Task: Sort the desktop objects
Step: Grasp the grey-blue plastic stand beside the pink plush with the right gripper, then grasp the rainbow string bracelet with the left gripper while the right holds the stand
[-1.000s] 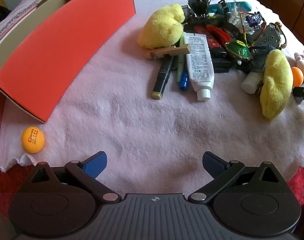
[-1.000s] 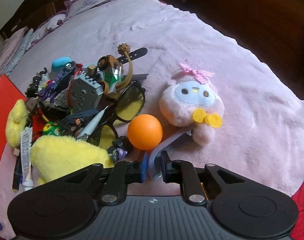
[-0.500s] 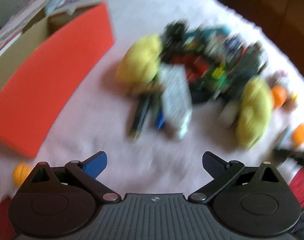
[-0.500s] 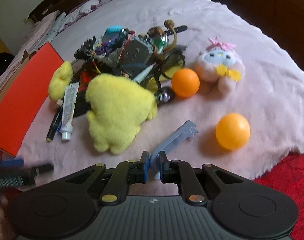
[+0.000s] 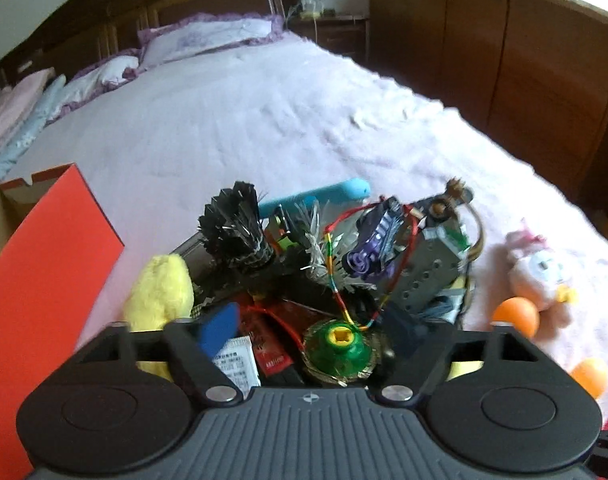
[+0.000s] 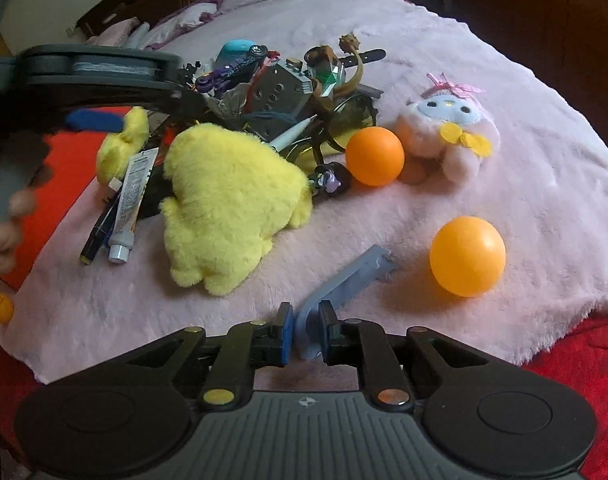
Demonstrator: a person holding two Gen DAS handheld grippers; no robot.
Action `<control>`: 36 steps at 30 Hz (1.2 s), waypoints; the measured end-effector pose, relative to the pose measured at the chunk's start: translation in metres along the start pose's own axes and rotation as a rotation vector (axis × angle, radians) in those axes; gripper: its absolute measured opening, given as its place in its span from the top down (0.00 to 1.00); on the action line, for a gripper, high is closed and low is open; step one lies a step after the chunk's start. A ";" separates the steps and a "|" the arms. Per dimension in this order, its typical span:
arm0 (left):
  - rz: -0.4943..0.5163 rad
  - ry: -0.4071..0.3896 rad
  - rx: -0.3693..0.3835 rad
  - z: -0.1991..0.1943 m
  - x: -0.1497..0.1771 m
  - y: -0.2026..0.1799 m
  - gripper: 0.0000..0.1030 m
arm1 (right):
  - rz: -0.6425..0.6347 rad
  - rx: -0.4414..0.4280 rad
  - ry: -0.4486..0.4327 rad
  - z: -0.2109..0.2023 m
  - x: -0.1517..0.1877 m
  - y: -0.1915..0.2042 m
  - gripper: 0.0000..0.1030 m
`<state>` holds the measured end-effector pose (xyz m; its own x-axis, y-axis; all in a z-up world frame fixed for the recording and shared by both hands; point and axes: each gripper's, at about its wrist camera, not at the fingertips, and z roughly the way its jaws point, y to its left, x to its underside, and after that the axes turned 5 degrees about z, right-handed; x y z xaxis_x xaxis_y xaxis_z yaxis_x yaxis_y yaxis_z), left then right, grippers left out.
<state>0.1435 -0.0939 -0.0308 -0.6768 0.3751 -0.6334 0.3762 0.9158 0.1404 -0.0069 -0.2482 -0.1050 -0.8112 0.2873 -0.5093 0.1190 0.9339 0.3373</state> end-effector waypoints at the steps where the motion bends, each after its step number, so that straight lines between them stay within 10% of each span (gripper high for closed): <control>1: 0.001 0.012 0.001 0.005 -0.001 0.000 0.31 | 0.003 -0.007 0.000 0.000 -0.001 -0.002 0.86; 9: -0.089 -0.009 0.107 0.013 -0.001 0.009 0.31 | -0.017 -0.010 -0.009 0.000 0.000 -0.002 0.85; 13: -0.102 -0.016 0.125 0.012 -0.003 0.009 0.86 | -0.017 -0.008 -0.013 0.001 0.000 -0.002 0.85; 16: -0.123 -0.018 0.154 0.007 -0.001 0.014 0.95 | -0.019 -0.007 -0.013 0.002 0.000 -0.002 0.85; 32: -0.147 -0.020 0.174 -0.064 0.042 0.041 0.93 | -0.068 0.019 -0.023 0.003 0.002 0.006 0.79; 36: -0.153 -0.019 0.196 -0.044 0.027 0.036 0.63 | -0.092 0.030 -0.029 0.003 0.005 0.011 0.74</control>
<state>0.1111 -0.0448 -0.0092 -0.7244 0.2295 -0.6501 0.3866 0.9160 -0.1073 -0.0078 -0.2359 -0.1055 -0.8026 0.2058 -0.5599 0.0623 0.9624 0.2644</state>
